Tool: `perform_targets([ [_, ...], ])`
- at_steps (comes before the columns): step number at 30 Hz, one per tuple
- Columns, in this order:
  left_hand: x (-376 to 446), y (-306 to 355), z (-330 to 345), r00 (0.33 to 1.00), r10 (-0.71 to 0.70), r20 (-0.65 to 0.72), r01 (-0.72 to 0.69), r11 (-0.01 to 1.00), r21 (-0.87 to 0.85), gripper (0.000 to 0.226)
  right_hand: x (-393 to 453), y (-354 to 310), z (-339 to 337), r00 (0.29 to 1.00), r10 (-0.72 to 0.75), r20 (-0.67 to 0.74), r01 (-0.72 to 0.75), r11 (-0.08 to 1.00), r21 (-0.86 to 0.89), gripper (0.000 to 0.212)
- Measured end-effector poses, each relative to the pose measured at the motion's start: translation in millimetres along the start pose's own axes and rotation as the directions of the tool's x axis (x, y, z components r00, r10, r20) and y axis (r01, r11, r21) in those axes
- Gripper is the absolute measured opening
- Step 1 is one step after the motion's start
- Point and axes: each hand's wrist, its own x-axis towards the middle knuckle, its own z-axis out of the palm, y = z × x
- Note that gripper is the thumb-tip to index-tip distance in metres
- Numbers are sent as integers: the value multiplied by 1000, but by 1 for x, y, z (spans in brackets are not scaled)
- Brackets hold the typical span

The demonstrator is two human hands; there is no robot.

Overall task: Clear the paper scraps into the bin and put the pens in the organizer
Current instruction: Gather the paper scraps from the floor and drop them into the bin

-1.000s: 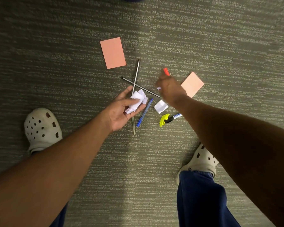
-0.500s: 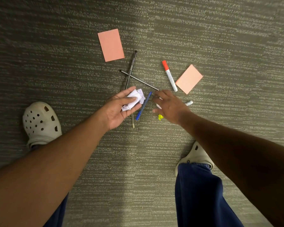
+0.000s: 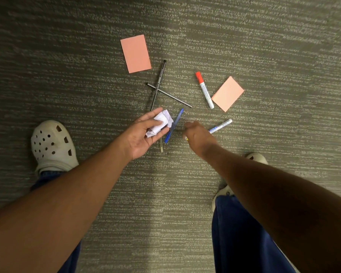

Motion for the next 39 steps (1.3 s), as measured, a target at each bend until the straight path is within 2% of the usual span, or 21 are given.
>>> perform_targets([
  [1,-2,0,-1,1000,7,-10,-7,1000,-12,43,1,-3,-4,991,129,-35,-121,974,191,24],
  [3,-11,3,-1,999,22,-29,-23,999,-41,41,4,-7,-16,913,407,-32,-325,772,546,16],
  [4,-17,6,1,999,31,-40,-33,998,-59,40,4,-9,-24,860,509,19,-373,603,705,14],
  [6,-33,13,6,997,52,-49,-57,993,-100,40,1,-17,-47,817,551,167,-321,195,927,15],
  [8,-52,25,16,996,73,-43,-78,988,-134,40,-9,-30,-79,853,466,233,-196,-127,972,15],
  [9,-63,33,22,996,86,-36,-90,985,-148,40,-14,-37,-97,881,416,224,-133,-236,963,14],
  [11,-85,55,36,992,122,-16,-123,978,-169,40,-23,-52,-135,915,353,196,-41,-402,915,13],
  [13,-108,82,53,985,170,4,-167,971,-173,41,-28,-65,-176,920,338,196,5,-511,860,12],
  [15,-130,111,71,974,227,15,-221,958,-181,42,-33,-80,-221,933,310,182,30,-571,820,13],
  [18,-159,155,102,955,295,39,-281,937,-206,35,-36,-107,-287,949,288,132,67,-589,806,11],
  [24,-198,244,169,922,384,52,-365,906,-212,32,-25,-150,-412,932,355,71,151,-558,816,4],
  [27,-202,280,198,915,403,21,-389,895,-216,26,-10,-161,-459,926,367,81,129,-513,849,9],
  [29,-202,299,213,917,396,42,-376,896,-234,23,-2,-166,-483,941,325,89,73,-454,888,12],
  [31,-203,315,225,924,365,111,-320,900,-295,42,4,-167,-501,948,297,111,31,-436,899,25],
  [34,-203,334,235,920,357,162,-286,894,-345,69,12,-158,-512,926,341,160,12,-451,892,52],
  [39,-196,339,228,934,306,183,-258,935,-244,79,11,-133,-490,944,272,187,-55,-429,902,59],
])
